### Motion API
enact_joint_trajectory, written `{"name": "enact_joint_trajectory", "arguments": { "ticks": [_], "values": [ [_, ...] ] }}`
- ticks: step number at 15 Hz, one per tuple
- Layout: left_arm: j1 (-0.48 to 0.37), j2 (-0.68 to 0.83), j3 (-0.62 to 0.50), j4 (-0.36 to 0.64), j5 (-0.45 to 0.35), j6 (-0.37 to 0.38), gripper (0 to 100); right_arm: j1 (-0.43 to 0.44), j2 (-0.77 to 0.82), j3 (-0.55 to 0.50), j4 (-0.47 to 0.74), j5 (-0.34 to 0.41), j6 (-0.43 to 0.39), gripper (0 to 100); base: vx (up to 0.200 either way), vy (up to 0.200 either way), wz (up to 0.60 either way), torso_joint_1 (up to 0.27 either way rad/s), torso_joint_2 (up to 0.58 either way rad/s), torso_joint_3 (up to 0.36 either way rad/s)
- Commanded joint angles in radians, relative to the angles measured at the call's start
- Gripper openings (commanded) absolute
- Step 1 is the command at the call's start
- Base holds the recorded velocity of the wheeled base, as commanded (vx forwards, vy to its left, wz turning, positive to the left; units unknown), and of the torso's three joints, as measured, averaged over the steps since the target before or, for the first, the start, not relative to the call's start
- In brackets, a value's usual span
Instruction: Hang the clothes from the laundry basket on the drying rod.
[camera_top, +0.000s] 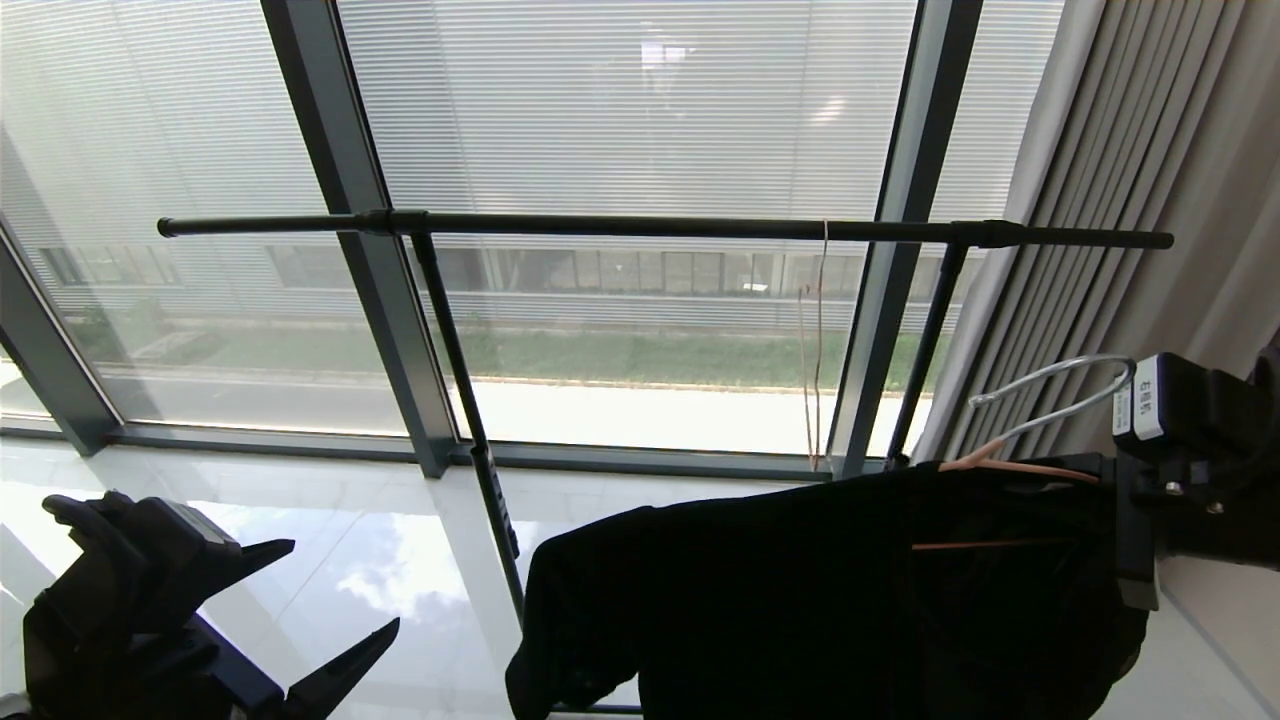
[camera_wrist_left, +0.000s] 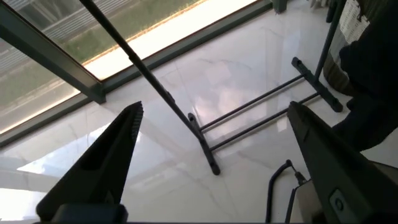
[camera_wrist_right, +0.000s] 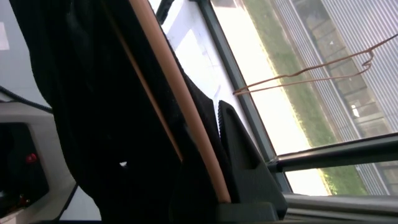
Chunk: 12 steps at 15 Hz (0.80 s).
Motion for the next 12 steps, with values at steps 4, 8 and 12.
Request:
{"name": "enact_joint_trajectory", "arguments": {
  "ticks": [4,8,12],
  "values": [
    [0.01,0.03,-0.048,0.0,0.073,-0.164,100,-0.001,-0.032,0.006,0.006,-0.08,0.045,0,0.0,0.0,0.0,0.0,0.0,0.0],
    [0.01,0.091,-0.124,-0.001,0.321,-0.348,100,-0.001,-0.099,0.016,0.184,-0.243,0.163,0,0.0,0.0,0.0,0.0,0.0,0.0],
    [0.007,0.134,-0.146,0.0,0.406,-0.368,100,-0.001,-0.141,0.118,0.254,-0.499,0.341,0,0.0,0.0,0.0,0.0,0.0,0.0]
  ]
}}
